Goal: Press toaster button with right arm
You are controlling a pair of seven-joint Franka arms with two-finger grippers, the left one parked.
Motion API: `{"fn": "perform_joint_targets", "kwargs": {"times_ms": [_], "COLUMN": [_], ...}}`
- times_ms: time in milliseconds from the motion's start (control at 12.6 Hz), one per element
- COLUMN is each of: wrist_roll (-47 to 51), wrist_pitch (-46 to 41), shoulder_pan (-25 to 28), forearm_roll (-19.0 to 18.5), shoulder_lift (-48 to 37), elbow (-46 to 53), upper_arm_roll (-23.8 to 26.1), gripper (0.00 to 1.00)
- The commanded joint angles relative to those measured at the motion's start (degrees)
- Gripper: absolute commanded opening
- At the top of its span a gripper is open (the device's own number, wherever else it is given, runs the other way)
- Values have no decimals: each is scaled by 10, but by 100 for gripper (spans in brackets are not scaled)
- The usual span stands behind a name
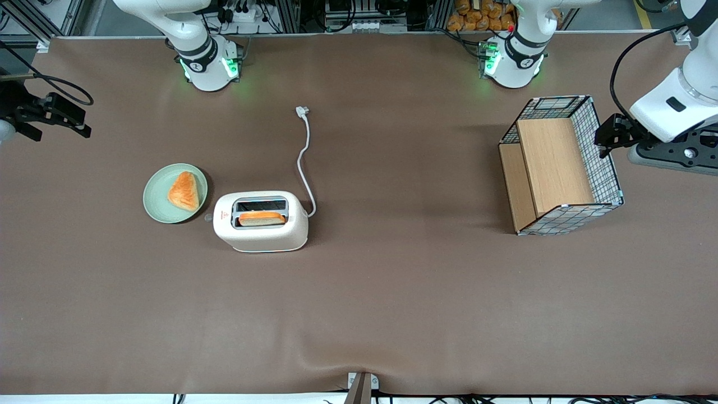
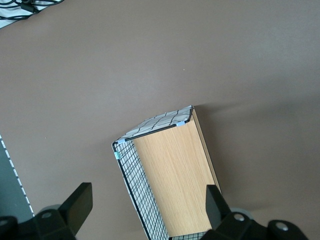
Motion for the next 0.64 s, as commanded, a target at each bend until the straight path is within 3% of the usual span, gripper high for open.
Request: {"fn": "perform_joint_targets", "kwargs": {"times_ms": [0,556], "wrist_roll": [6,9], "wrist_pitch": [-9,-9], "shoulder_pan": [0,-1], "forearm_roll": [-12,-12], "shoulder_lift": [0,0], "elbow": [7,10], "upper_arm_roll": [6,7], "gripper": [100,100]}}
